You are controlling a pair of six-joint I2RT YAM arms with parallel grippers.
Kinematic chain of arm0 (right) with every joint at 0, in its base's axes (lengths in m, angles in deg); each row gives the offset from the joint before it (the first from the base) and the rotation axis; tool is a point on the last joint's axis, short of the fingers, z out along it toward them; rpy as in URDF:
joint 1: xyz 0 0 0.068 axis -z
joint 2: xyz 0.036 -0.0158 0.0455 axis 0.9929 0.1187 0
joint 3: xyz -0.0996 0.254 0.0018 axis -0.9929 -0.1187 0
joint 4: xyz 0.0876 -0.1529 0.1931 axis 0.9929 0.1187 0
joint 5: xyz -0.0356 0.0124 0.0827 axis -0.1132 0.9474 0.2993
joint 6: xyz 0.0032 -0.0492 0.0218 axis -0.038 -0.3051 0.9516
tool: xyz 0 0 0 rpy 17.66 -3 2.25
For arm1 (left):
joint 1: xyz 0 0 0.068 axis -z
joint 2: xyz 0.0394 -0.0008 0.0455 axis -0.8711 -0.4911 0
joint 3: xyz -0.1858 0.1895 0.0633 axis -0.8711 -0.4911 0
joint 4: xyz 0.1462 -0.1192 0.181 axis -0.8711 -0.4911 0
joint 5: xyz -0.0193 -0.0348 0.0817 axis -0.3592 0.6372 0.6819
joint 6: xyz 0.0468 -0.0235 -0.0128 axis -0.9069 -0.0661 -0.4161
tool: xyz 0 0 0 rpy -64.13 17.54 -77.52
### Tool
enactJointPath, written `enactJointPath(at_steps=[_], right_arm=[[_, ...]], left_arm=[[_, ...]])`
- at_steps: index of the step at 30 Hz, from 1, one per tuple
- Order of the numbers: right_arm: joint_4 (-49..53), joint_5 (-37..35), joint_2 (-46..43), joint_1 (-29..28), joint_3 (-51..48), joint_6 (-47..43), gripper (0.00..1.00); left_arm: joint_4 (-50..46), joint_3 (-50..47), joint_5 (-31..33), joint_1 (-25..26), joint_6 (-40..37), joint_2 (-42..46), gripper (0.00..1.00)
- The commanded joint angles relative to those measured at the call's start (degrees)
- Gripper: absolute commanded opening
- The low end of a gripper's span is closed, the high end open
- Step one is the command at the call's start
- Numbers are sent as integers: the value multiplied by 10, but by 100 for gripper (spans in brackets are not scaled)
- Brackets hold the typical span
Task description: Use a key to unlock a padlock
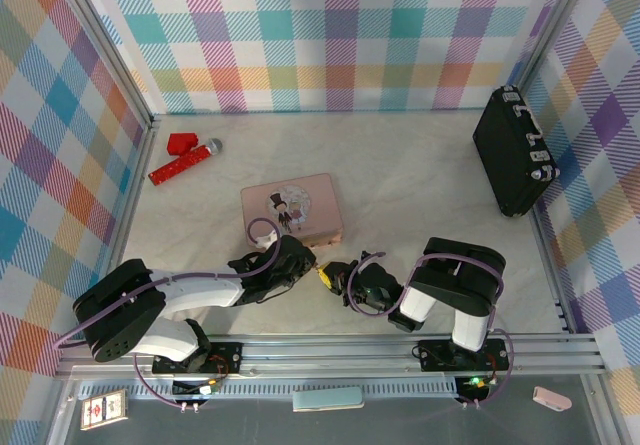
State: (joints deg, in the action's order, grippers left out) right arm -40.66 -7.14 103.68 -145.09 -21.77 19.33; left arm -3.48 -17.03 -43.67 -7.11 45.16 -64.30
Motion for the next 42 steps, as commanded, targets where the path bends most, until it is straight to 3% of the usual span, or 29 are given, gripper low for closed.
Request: enactJointPath(at_steps=[1, 10, 17, 26, 27, 29, 32, 36, 38, 42], right_arm=[[-34, -8, 1, -5, 7, 5, 0], [-31, -7, 1, -5, 8, 3, 0], [-24, -15, -4, -5, -2, 1, 1], [88, -38, -56, -5, -20, -7, 33], [143, -42, -80, -5, -23, -1, 40], [290, -48, -141, -4, -23, 8, 43], [494, -93, -264, -5, -16, -53, 44], [803, -206, -472, -5, 39, -197, 47], [851, -259, -548, -4, 43, -296, 49], [783, -279, -645, -4, 9, -526, 51]], left_arm=[[29, 40, -15, 38, 0, 11, 7], [79, 41, -29, 59, 21, -41, 7], [52, 47, -13, 59, 14, -31, 7], [21, 32, 13, 35, 12, -3, 7], [30, 25, 15, 32, 13, 0, 7], [27, 23, 21, 30, 14, 5, 7], [16, 24, 24, 24, 13, 5, 7], [25, 13, 23, 13, 15, 8, 7], [24, 10, 23, 10, 14, 11, 7], [18, 8, 17, 4, 9, 19, 7]])
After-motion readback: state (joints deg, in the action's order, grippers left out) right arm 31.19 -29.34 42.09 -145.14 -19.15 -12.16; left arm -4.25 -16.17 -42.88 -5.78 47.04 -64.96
